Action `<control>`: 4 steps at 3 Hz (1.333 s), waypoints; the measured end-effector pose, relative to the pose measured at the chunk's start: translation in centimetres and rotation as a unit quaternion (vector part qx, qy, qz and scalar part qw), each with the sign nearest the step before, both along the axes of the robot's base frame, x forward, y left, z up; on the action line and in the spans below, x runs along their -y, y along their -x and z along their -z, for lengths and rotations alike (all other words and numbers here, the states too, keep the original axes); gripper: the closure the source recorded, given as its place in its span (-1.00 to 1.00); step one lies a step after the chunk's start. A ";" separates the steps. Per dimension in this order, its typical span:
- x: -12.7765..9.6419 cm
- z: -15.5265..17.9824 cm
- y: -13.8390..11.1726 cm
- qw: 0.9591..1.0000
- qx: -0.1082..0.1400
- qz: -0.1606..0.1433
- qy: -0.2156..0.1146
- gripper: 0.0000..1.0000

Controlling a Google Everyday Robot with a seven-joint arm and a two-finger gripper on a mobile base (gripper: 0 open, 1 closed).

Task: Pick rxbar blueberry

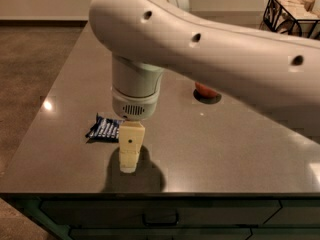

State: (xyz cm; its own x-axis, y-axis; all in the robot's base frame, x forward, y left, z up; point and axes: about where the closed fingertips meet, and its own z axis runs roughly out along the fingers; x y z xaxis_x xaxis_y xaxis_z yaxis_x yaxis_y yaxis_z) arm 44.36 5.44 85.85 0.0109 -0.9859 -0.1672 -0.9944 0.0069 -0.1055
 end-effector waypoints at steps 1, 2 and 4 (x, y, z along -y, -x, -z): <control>-2.1 0.9 -1.1 1.000 -0.008 -0.001 0.002 -1.00; -3.4 1.8 -2.1 1.000 -0.017 -0.001 0.004 -0.72; -4.7 2.3 -3.0 1.000 -0.028 0.001 0.002 0.20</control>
Offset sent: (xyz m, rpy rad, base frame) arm 0.0344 0.0501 -0.0291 -0.0141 0.0623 -0.0015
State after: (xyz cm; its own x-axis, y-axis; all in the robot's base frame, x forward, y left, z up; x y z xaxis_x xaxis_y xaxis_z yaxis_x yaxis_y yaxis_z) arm 47.40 10.13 83.60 -0.0011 -0.9866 -0.1629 -0.9987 0.0094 -0.0504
